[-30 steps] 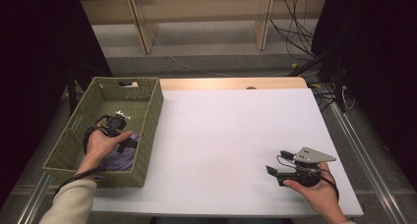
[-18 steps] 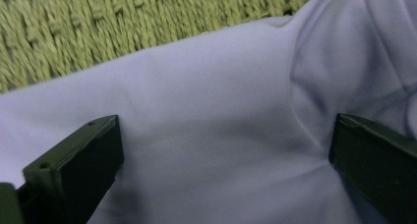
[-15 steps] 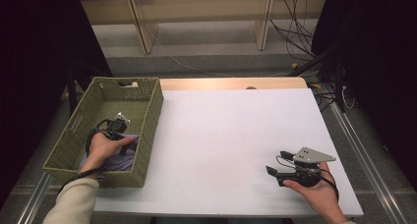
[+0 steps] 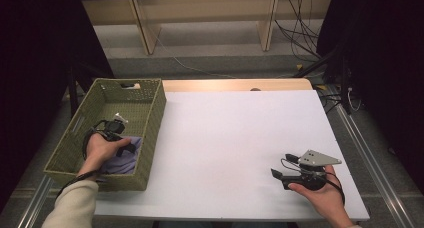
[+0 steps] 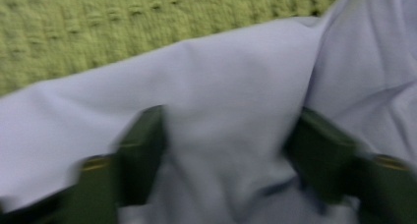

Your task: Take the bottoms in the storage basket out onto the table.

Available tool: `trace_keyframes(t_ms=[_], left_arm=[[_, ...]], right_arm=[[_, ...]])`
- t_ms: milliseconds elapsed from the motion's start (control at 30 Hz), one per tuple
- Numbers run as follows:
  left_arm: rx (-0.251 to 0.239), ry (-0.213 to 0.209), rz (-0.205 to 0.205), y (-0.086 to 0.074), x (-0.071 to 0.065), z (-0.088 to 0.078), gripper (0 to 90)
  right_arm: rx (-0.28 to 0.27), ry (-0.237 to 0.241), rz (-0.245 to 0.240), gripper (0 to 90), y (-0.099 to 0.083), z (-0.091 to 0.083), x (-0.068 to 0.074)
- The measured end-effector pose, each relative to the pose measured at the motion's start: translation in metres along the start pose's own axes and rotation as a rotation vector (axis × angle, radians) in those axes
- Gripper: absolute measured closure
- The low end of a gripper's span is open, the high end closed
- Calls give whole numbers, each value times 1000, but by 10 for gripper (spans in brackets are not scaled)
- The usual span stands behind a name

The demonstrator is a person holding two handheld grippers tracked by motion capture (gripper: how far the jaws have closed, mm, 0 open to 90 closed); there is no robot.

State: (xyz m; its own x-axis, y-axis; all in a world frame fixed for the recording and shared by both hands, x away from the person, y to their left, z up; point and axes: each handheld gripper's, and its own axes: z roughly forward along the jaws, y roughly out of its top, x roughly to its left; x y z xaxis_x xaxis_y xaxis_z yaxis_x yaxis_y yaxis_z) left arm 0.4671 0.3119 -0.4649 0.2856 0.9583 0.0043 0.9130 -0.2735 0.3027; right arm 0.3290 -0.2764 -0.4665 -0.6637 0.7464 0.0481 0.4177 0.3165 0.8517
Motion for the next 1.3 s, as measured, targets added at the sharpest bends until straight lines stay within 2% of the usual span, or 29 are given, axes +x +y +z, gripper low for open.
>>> trace_keyframes(t_ms=[33,133,167,200,233,300,333,367,400,567,600,633,700,833,967,1033,1100,1300], left_arm=[[0,10,4,0,1,-2,383],[-6,9,0,-1,2,-3,398],[-8,27,7,-1,2,-4,434],[-9,13,2,-2,2,-5,517],[-10,16,4,-2,1,-5,561],[-6,26,-1,-2,-1,-5,587],[0,35,-5,-1,-2,-6,642],[6,22,-12,-1,-2,-6,642],[7,27,-14,-1,-3,-6,707],[2,39,-52,-2,-4,-7,778],[1,27,-38,-3,-4,-7,778],[-9,11,-24,-4,-4,-7,841],[-24,7,-15,-6,-3,-7,846],[-56,-22,-40,-11,1,-8,851],[-88,-36,-40,-15,2,-10,854],[-122,-33,-42,-15,0,-15,854],[-157,-27,-24,-16,-3,-21,855],[-287,-23,-61,-24,-7,-32,857]], right_arm=[[-2,0,1,233,0,0,0],[1,-2,4,234,0,1,0],[3,-1,1,234,0,0,0],[2,-1,-3,234,0,0,0],[0,-2,1,235,0,0,0],[1,-4,1,236,0,0,0],[1,-4,1,236,0,0,0],[1,-4,1,236,0,0,0],[6,-6,-4,239,0,0,0],[4,-7,0,240,0,0,0],[4,-7,0,240,0,0,0],[4,-6,-1,240,0,0,0],[5,-6,-2,241,0,0,0],[5,-7,0,241,0,0,-1],[9,-7,1,243,0,1,-2],[11,-8,-3,246,0,0,-2],[6,-6,-1,248,0,0,-2],[8,-5,-3,250,-1,0,-2]])
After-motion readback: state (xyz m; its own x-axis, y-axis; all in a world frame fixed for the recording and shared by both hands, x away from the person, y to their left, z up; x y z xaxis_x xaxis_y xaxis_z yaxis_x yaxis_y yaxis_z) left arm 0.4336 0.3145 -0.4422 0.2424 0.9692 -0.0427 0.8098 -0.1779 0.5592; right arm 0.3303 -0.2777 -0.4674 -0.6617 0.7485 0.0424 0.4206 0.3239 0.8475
